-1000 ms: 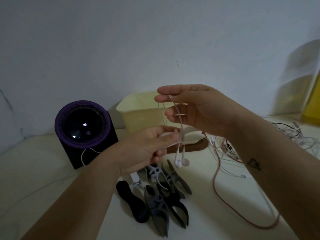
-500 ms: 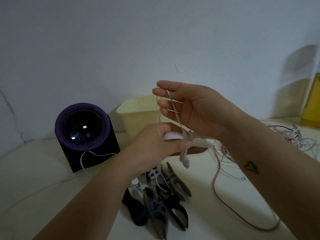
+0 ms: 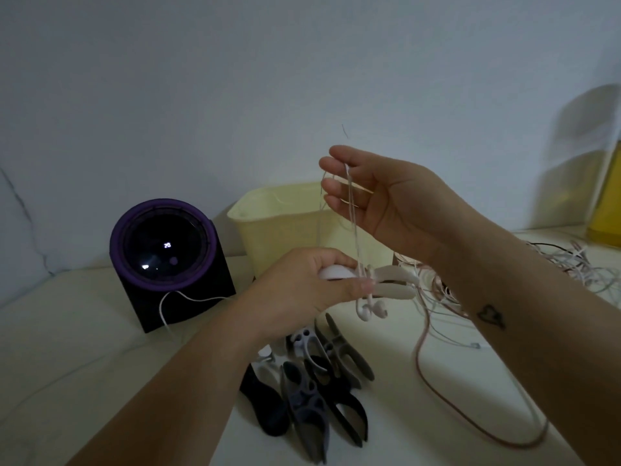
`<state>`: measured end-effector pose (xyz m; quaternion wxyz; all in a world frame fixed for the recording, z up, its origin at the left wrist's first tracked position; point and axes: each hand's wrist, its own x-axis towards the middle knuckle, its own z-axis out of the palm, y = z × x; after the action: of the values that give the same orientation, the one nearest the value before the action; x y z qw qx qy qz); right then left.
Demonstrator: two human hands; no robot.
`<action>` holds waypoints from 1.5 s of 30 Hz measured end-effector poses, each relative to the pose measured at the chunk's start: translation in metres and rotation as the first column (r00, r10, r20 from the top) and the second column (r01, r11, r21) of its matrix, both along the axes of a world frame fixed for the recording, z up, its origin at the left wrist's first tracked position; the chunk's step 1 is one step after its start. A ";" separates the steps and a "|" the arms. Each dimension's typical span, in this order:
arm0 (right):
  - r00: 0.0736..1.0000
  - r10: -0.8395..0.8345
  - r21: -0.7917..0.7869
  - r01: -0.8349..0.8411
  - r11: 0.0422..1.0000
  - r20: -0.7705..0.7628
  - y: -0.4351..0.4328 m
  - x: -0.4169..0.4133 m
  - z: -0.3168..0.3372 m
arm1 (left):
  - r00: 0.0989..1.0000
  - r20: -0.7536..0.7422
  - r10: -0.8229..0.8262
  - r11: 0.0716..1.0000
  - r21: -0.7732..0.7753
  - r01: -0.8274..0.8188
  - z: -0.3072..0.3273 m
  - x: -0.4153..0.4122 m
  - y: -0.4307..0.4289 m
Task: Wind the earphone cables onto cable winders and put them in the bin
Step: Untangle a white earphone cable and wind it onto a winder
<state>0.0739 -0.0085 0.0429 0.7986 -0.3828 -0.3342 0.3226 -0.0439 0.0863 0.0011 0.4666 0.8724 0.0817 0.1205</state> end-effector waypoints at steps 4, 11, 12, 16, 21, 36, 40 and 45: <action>0.968 -0.101 -0.287 0.167 0.943 0.231 -0.004 0.017 -0.012 | 0.994 0.041 0.099 0.942 -0.327 -0.080 0.005 -0.003 0.021; 0.728 -0.178 -0.317 0.486 0.815 0.662 -0.016 0.011 0.000 | 0.942 0.135 0.308 0.732 -0.666 -0.144 0.016 -0.007 0.037; 0.679 -0.199 -0.276 0.523 0.807 0.707 -0.018 0.008 0.004 | 0.936 0.145 0.320 0.722 -0.677 -0.142 0.019 -0.008 0.038; 0.572 -0.240 -0.154 0.553 0.819 0.784 -0.021 -0.012 0.014 | 0.926 0.193 0.324 0.715 -0.691 -0.106 0.025 -0.010 0.038; 0.598 -0.198 -0.172 0.504 0.847 0.777 -0.004 -0.039 0.000 | 0.911 0.218 0.350 0.714 -0.691 -0.109 0.023 -0.008 0.029; 0.929 0.200 -0.162 -0.260 0.952 -0.313 0.014 -0.039 -0.025 | 0.894 0.313 0.321 0.859 -0.493 -0.136 0.014 -0.005 0.028; 0.913 0.209 -0.136 -0.271 0.953 -0.351 0.014 -0.040 -0.026 | 0.922 0.299 0.244 0.899 -0.426 -0.100 0.016 -0.008 0.032; 0.982 0.167 -0.166 -0.179 0.970 -0.083 0.014 -0.038 -0.027 | 0.896 0.321 0.306 0.845 -0.526 -0.100 0.017 -0.005 0.035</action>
<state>0.0360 0.0054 0.0160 0.7422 -0.4089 -0.3093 0.4317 -0.0493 0.1212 0.0177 0.6657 0.6666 0.1083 0.3175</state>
